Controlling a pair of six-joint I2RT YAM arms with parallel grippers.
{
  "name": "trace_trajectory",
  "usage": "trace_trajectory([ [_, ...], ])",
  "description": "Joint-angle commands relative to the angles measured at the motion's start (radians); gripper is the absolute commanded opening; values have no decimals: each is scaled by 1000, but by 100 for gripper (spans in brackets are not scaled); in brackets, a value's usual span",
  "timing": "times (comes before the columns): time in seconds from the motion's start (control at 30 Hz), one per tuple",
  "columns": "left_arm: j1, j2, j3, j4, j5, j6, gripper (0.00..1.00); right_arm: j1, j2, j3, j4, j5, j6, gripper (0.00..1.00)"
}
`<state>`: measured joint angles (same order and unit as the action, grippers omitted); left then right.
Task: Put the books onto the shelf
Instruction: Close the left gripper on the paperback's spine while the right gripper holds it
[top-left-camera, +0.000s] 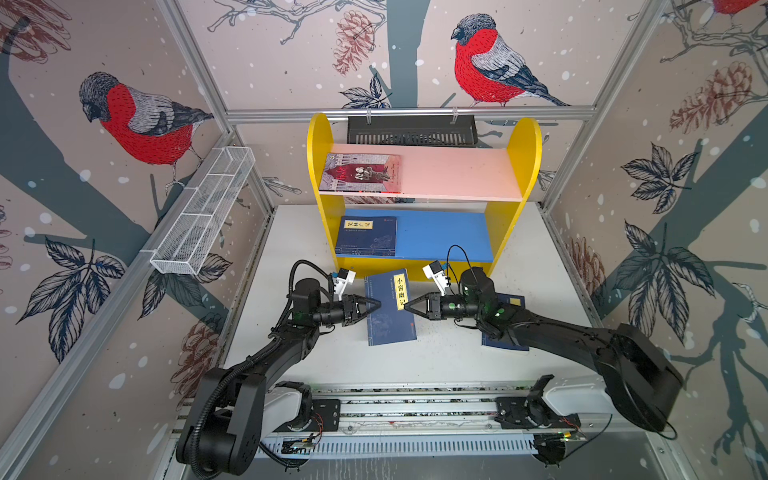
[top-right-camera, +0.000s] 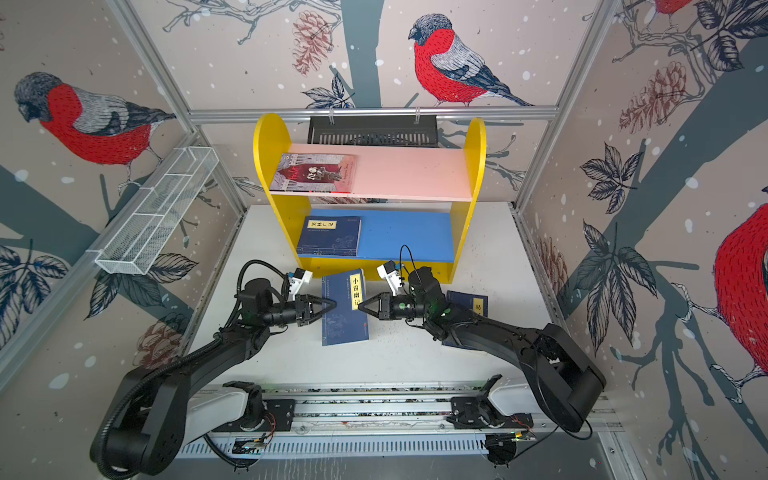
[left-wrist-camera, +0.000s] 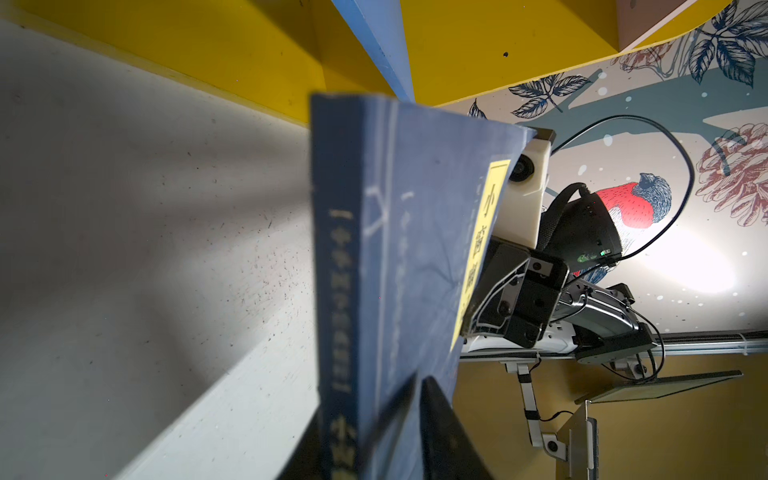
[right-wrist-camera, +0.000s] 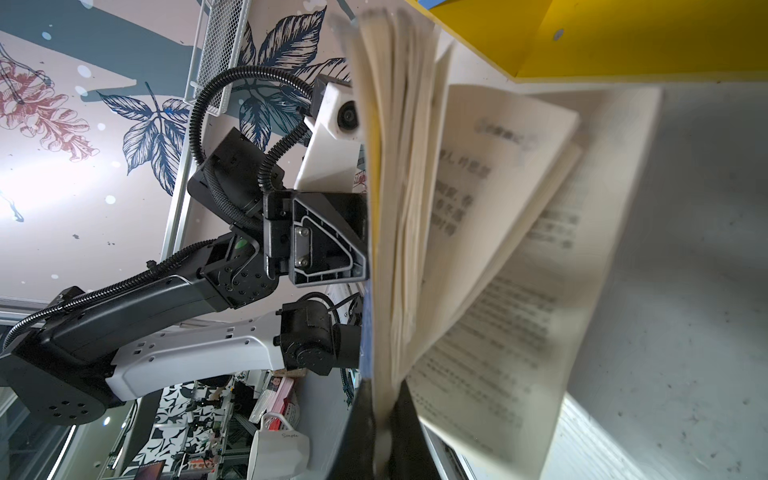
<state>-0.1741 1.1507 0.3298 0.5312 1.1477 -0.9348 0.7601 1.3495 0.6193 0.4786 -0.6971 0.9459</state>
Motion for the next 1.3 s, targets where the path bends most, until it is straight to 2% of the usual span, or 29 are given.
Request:
trace_trajectory([
  [0.0, -2, -14, 20, 18, 23, -14, 5, -1, 5, 23, -19, 40, -16, 31],
  [0.07, -2, -26, 27, -1, 28, -12, 0, -2, -11, 36, -85, 106, -36, 45],
  [0.23, -2, -81, 31, -25, 52, -25, 0, -26, -115, 8, -149, 229, -34, 57],
  [0.4, -2, -108, 74, -15, 102, -27, 0, -77, -271, -57, -200, 336, -4, 63],
  [0.53, -2, -114, 142, 6, 119, 3, 0, -104, -363, -104, -206, 368, 22, 67],
  [0.63, -1, -114, 240, -127, 100, 95, 0, -106, -403, -116, -218, 380, 33, 68],
  [0.7, -1, -117, 311, -268, 60, 198, 0, -101, -424, -121, -215, 392, 46, 68],
  [0.77, -1, -127, 344, -337, 5, 242, 0, -88, -449, -133, -187, 411, 61, 68],
  [0.83, 3, -143, 339, -303, -46, 197, 0, -68, -480, -162, -141, 463, 94, 69],
  [0.87, 5, -151, 328, -261, -69, 151, 0, -56, -497, -189, -103, 493, 126, 72],
  [1.0, 38, -157, 284, -78, -106, -35, 0, -11, -512, -276, 101, 508, 212, 75],
  [1.17, 89, -156, 182, 227, -151, -326, 0, 91, -451, -281, 240, 539, 234, 79],
  [1.27, 99, -151, 143, 298, -197, -425, 0, 149, -388, -285, 359, 547, 257, 80],
])
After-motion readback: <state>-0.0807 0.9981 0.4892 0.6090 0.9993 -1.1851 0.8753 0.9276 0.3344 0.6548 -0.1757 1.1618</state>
